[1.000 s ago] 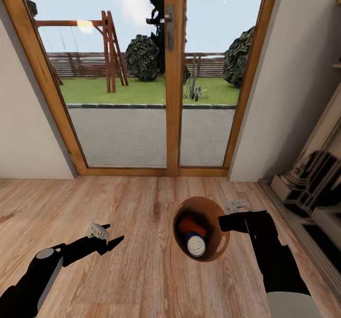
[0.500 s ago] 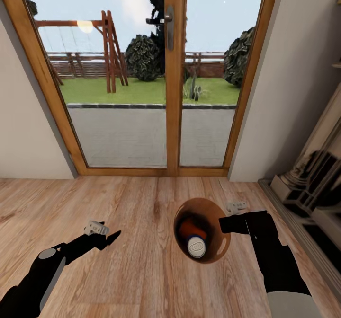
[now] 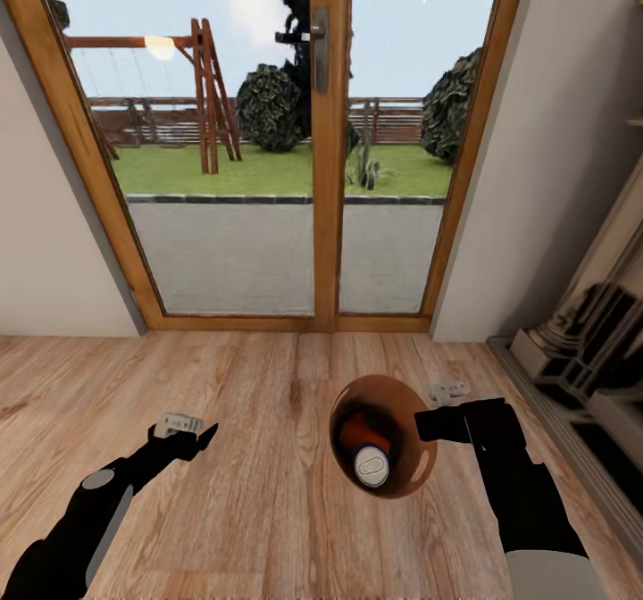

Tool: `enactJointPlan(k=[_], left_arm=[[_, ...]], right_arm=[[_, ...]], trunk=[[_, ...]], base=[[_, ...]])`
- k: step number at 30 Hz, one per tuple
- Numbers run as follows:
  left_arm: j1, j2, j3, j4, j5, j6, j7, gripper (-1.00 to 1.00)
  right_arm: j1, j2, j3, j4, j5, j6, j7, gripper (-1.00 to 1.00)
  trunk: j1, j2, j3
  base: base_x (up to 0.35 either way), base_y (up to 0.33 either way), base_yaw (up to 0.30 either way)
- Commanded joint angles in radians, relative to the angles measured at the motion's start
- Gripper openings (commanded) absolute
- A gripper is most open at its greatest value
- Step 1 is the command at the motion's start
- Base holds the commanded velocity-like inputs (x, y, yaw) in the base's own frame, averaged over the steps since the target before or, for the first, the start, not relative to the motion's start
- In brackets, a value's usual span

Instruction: Put the three can of soda from the living room inside the tash can in the kitchen.

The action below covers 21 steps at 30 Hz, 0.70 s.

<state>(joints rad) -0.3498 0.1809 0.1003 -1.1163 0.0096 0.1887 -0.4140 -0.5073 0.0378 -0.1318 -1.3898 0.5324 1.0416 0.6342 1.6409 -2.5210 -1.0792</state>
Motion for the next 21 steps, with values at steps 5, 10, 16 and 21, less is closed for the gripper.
enactJointPlan(k=[5,10,16,21], left_arm=[[0.000,-0.008,0.001,0.000,0.032,-0.001,0.117,1.00],[0.000,-0.010,0.001,0.000,0.063,-0.010,0.164,1.00],[0.000,-0.011,0.001,0.001,0.072,-0.032,0.178,1.00],[0.000,-0.012,0.001,0.000,0.075,-0.037,0.180,1.00]], right_arm=[[0.000,-0.001,0.000,0.009,-0.024,0.006,0.006,-1.00],[-0.002,-0.001,-0.031,0.052,-0.026,0.006,0.006,-1.00],[-0.009,-0.001,-0.114,0.134,-0.030,0.006,0.013,-1.00],[-0.016,0.000,-0.172,0.205,-0.032,0.006,0.017,-1.00]], trunk=[[0.002,-0.001,-0.019],[0.004,-0.003,-0.039],[0.007,-0.004,-0.062],[0.007,-0.004,-0.066]], base=[[0.000,0.000,0.000],[0.000,0.000,0.000],[0.000,0.000,0.000],[0.000,0.000,0.000]])
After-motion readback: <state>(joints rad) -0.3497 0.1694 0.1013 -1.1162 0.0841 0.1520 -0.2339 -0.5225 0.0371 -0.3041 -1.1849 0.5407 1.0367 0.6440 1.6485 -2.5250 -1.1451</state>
